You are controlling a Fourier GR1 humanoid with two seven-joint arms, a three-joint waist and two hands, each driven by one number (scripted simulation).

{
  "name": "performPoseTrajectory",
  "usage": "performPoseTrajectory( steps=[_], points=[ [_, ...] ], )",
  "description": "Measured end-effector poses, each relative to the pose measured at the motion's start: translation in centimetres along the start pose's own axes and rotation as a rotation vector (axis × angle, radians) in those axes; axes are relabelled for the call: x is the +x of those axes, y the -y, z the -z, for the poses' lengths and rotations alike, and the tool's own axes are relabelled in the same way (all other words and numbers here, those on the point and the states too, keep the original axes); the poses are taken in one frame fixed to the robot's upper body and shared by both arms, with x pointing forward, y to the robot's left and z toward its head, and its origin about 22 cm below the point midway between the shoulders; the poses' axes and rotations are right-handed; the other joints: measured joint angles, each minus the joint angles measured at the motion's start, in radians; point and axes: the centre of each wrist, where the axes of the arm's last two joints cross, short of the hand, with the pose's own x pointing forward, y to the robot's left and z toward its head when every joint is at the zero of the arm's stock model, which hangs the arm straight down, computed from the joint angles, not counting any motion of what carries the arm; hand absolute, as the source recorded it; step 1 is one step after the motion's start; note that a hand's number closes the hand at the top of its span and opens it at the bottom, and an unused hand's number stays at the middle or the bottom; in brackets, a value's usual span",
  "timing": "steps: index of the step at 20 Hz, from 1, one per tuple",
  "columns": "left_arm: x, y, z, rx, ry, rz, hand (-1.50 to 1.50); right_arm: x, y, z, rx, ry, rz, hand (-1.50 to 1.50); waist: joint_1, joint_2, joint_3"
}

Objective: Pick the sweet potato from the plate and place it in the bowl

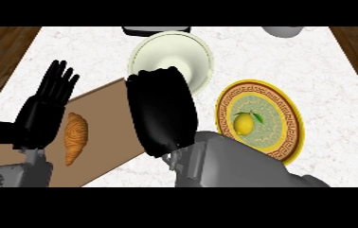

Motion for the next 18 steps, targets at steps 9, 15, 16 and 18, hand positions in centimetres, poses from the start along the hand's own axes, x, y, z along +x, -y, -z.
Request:
performPoseTrajectory(
  steps=[9, 15, 16, 18],
  points=[
    [0.3, -0.5, 0.2, -0.004, 0.009, 0.006, 0.0, -4.7, 1.2, 6.6, -0.107, -0.116, 0.092, 1.5, 0.004, 0.005, 0.0],
    [0.8, -0.4, 0.8, -0.018, 0.013, 0.006, 0.0, -8.6, 0.1, 11.0, -0.133, -0.142, 0.171, 1.5, 0.016, 0.01, 0.0],
    [0.7, -0.3, 0.6, -0.018, 0.013, 0.006, 0.0, -9.3, -0.2, 11.6, -0.137, -0.143, 0.179, 1.5, 0.019, 0.011, 0.0],
    [0.7, 0.4, 0.7, -0.025, 0.015, 0.002, 0.0, -10.0, -0.9, 12.8, -0.134, -0.152, 0.181, 1.5, 0.026, 0.013, 0.0]
  ],
)
